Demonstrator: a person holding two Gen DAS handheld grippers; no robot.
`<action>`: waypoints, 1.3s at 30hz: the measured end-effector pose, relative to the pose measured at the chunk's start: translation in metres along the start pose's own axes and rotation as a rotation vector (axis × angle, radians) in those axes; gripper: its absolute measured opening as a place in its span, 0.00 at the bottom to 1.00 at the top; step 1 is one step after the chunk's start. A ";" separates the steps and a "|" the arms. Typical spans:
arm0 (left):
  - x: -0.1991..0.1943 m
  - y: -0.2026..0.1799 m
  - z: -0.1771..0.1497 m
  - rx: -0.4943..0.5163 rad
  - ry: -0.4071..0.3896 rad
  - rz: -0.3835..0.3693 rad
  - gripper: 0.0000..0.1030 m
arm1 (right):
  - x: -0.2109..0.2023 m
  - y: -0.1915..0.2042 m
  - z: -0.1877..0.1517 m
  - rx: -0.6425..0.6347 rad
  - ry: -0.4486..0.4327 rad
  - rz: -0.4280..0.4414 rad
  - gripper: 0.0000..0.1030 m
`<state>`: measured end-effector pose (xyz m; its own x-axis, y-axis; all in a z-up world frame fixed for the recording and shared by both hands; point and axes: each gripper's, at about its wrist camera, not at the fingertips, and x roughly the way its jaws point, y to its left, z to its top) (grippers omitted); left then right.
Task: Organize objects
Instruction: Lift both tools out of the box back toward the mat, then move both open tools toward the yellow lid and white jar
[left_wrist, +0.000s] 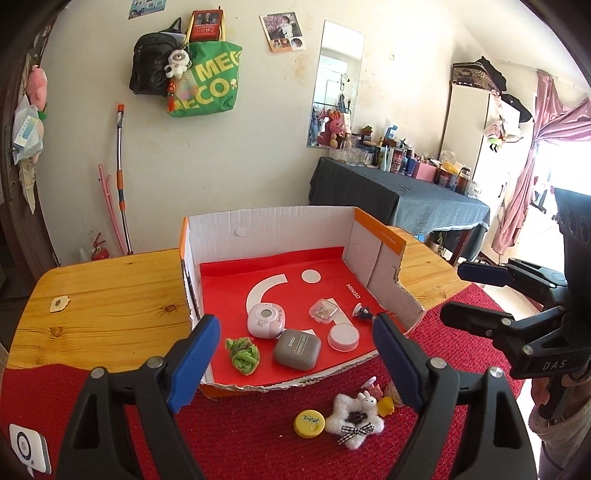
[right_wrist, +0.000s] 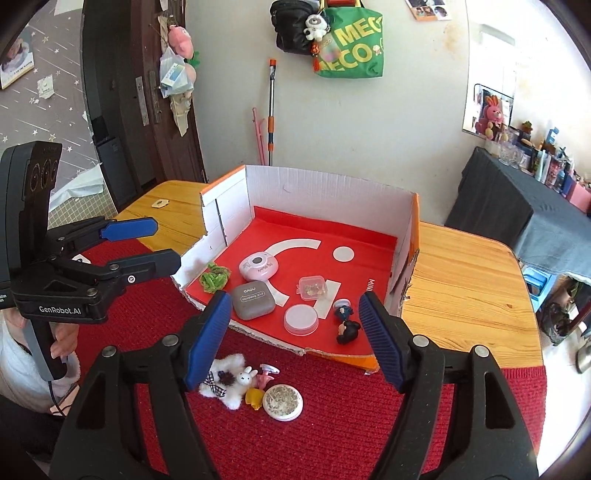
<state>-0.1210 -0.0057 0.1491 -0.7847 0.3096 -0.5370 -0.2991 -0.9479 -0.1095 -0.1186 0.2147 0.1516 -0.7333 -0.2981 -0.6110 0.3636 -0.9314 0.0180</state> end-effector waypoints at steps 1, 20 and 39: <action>-0.005 -0.001 -0.002 -0.005 -0.013 0.002 0.87 | -0.002 0.004 -0.002 -0.004 -0.013 -0.014 0.75; -0.029 -0.017 -0.074 -0.059 -0.074 0.086 1.00 | -0.014 0.028 -0.062 0.111 -0.122 -0.093 0.92; 0.000 -0.011 -0.121 -0.147 0.072 0.081 1.00 | 0.021 0.029 -0.111 0.193 -0.012 -0.091 0.92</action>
<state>-0.0518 -0.0044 0.0487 -0.7603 0.2310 -0.6071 -0.1503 -0.9718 -0.1816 -0.0597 0.2048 0.0515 -0.7655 -0.2128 -0.6072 0.1801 -0.9769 0.1153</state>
